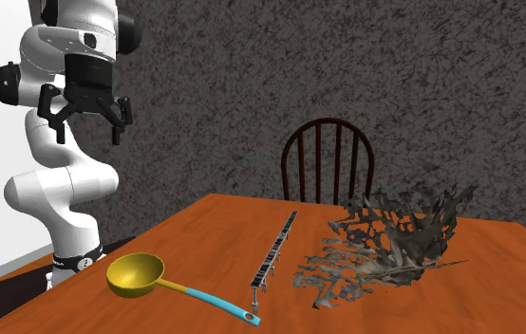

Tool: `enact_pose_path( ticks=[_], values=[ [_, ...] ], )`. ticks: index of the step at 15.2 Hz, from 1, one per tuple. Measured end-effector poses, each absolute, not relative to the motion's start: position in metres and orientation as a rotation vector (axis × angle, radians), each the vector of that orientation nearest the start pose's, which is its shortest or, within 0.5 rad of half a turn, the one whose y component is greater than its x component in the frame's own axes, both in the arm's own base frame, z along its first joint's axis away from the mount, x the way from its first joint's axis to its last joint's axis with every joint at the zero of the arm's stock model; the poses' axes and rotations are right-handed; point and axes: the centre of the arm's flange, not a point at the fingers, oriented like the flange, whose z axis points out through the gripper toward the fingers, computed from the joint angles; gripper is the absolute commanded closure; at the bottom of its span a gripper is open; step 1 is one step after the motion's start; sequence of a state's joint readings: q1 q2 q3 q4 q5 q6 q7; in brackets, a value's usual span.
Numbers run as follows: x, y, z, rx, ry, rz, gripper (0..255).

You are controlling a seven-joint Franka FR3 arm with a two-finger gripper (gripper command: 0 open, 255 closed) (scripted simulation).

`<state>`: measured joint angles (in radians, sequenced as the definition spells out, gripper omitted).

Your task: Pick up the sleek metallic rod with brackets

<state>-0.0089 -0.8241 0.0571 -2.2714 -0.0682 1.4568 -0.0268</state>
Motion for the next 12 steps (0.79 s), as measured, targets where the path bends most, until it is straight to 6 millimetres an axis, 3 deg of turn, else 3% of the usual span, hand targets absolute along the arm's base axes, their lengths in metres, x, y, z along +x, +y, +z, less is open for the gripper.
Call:
enact_pose_path(
  ticks=[2,6,12],
  values=[
    [0.286,0.019,0.630,-3.250,-0.055,-0.016,0],
    [0.296,0.058,0.608,-3.239,0.144,-0.023,0],
    [0.333,0.116,0.577,-3.189,0.489,-0.037,0]
  ],
)
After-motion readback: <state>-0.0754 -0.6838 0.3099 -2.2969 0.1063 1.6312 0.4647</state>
